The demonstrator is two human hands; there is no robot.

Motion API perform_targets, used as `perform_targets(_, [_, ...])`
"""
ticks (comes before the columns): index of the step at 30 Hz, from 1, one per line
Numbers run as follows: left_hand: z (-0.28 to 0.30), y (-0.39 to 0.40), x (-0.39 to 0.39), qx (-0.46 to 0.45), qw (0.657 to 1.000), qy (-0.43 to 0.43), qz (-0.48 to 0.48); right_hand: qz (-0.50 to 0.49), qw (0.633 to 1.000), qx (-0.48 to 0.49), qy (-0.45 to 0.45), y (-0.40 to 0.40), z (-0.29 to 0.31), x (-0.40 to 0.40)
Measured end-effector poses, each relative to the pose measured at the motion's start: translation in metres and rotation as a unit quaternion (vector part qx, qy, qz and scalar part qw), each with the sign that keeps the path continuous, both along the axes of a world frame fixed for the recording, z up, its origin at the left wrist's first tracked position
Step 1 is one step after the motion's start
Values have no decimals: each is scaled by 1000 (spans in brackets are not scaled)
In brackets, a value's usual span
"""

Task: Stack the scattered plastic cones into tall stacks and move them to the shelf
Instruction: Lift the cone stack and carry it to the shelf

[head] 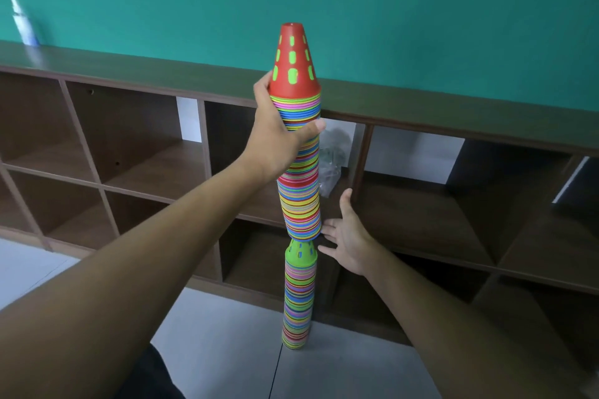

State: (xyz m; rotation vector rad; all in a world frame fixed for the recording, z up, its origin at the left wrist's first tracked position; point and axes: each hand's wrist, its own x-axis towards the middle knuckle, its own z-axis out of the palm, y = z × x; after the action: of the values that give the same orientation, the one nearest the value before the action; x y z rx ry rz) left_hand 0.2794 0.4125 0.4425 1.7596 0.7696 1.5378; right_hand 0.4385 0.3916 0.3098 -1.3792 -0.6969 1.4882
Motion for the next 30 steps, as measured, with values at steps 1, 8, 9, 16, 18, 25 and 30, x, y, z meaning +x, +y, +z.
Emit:
perform_targets(1, [-3,4,2,-3,1000,7,-1,-3,1000,-5,-4,2,-3,-1])
perform_targets(8, [-28,22,6,-39,999,26,-4,25,998,-31,-53,10,-29,-9])
perform_targets(9, [-29,25,6,-40,999,27,-3,31,997,-33,-59,10,-30,-10])
perform_targets(16, [-43,38,2,-73,997,25,-13,75,992,-37,-95,3,-38,-6])
perform_targets(18, [-50,39,3,-76,996,42,-21,75,992,-24,-99,2,-36,-11])
perform_targets(25, [-54,45,6,-73,996,51,-29,54,991,-16,-118,-3,-30,-11])
perform_targets(30, [-54,50,-9,-100,994,36,-25,32,985,-55,-159,-11,-32,8])
